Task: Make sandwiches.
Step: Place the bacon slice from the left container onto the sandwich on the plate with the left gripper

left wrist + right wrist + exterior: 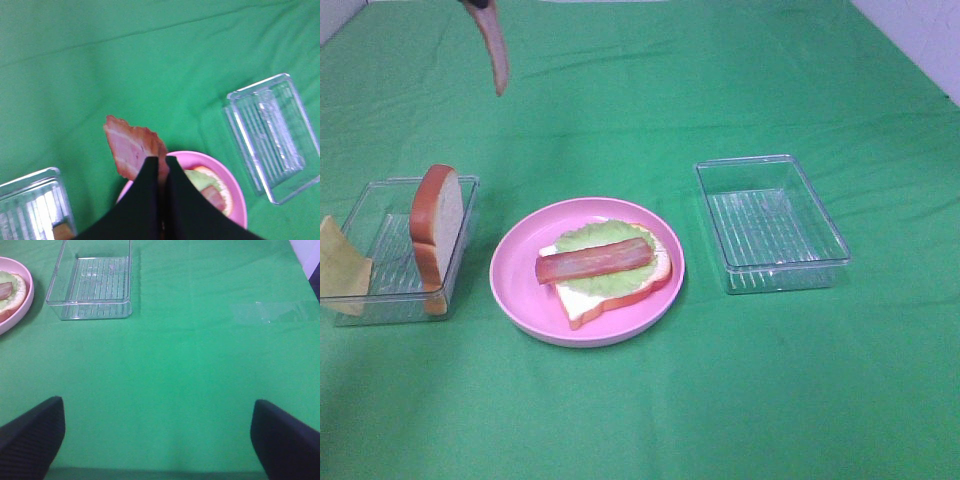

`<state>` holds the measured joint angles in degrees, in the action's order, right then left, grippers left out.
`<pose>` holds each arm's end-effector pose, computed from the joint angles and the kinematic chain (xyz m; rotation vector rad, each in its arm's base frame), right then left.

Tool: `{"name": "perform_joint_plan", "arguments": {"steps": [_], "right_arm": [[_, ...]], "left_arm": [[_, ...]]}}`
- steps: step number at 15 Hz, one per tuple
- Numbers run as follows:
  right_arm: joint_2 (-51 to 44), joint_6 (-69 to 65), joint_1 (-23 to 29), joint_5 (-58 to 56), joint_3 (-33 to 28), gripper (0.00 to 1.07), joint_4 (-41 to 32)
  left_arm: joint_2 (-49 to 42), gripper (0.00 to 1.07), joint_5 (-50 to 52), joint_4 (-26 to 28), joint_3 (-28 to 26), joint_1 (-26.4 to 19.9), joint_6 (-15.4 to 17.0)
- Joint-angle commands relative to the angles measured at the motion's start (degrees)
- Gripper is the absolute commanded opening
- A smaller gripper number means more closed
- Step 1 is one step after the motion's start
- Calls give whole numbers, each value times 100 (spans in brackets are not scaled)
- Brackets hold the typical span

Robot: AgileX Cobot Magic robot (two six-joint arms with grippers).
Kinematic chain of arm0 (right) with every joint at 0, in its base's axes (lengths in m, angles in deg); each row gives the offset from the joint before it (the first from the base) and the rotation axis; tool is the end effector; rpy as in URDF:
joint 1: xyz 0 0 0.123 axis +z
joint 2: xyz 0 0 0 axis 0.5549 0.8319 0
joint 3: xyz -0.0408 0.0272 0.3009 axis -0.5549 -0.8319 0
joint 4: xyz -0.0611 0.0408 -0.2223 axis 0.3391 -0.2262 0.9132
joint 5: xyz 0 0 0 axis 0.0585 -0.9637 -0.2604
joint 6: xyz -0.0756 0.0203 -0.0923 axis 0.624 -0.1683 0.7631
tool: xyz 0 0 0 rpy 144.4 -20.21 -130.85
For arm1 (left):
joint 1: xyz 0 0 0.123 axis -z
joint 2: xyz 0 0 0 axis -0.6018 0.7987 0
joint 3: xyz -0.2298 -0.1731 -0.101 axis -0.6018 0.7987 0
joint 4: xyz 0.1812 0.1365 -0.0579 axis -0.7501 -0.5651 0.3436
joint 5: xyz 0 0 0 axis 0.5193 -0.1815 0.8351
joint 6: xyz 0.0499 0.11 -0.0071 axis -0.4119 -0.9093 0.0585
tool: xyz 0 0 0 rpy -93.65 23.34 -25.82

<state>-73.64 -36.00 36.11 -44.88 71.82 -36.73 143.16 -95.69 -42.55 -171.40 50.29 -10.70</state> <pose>-0.0136 -0.0062 0.2375 -0.0035 2.1335 -0.0174 0.4443 -0.1433 0.3401 0.2347 2.5133 -0.5491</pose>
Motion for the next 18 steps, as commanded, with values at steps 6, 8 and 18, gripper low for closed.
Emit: {"name": "perform_joint_plan", "arguments": {"steps": [6,8,18], "right_arm": [[-189,40,-40,63,-17,97,-6],[-189,40,-40,63,-17,97,-6],[-189,40,-40,63,-17,97,-11]], "left_arm": [[384,0,-441,539,-52,1473,-659],[647,0,-974,871,-52,1558,-791],[1140,0,-1249,1071,865,1581,-882]]}}
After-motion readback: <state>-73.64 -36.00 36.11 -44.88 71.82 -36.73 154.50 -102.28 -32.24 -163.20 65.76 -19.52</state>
